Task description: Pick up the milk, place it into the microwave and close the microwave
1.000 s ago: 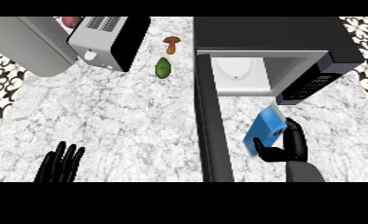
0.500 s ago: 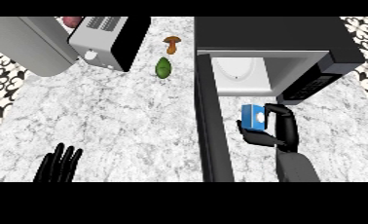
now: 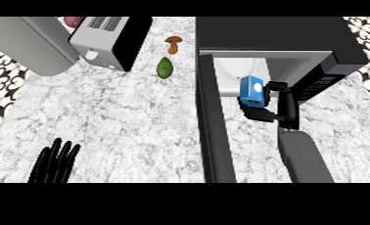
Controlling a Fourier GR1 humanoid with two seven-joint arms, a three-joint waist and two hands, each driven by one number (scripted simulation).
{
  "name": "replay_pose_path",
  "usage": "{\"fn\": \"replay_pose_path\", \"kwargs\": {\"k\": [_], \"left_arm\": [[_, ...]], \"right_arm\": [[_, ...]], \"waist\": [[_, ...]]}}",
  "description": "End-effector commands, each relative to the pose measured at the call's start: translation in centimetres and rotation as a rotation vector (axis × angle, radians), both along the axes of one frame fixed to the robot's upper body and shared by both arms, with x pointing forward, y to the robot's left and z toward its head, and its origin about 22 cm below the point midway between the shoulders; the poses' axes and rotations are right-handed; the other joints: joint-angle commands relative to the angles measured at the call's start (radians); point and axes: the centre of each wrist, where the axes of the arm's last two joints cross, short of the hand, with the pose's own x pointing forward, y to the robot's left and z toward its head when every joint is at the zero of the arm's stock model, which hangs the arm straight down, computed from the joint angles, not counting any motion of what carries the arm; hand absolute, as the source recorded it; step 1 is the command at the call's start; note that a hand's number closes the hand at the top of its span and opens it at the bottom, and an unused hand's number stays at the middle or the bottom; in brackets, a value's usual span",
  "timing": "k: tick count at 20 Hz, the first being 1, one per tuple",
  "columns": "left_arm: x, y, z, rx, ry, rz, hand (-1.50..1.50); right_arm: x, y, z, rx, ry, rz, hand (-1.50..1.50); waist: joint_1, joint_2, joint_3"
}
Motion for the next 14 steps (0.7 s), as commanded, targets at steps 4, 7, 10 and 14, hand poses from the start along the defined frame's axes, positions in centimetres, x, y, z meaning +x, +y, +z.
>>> {"fn": "replay_pose_path", "kwargs": {"k": [4, 7, 10, 14], "left_arm": [[0.5, 0.0, -0.9, 0.009, 0.003, -0.028, -1.50], [1.7, -0.2, -0.7, 0.014, -0.003, -0.034, -1.50], [1.1, -0.3, 0.1, 0.001, -0.006, -0.051, -1.50], [1.7, 0.7, -0.2, 0.007, -0.011, -0.048, -1.50]], "right_arm": [[5.3, -0.6, 3.1, -0.203, 0.060, -0.075, 1.50], [6.0, -1.4, 2.1, -0.239, 0.071, -0.127, 1.50], [7.1, -2.2, 3.6, -0.259, 0.088, -0.173, 1.50], [7.4, -2.6, 3.7, -0.362, 0.072, -0.254, 1.50]], "waist": [[0.017, 0.005, 0.000], [0.031, 0.014, 0.002], [0.040, 0.014, 0.002], [0.061, 0.023, 0.002]]}}
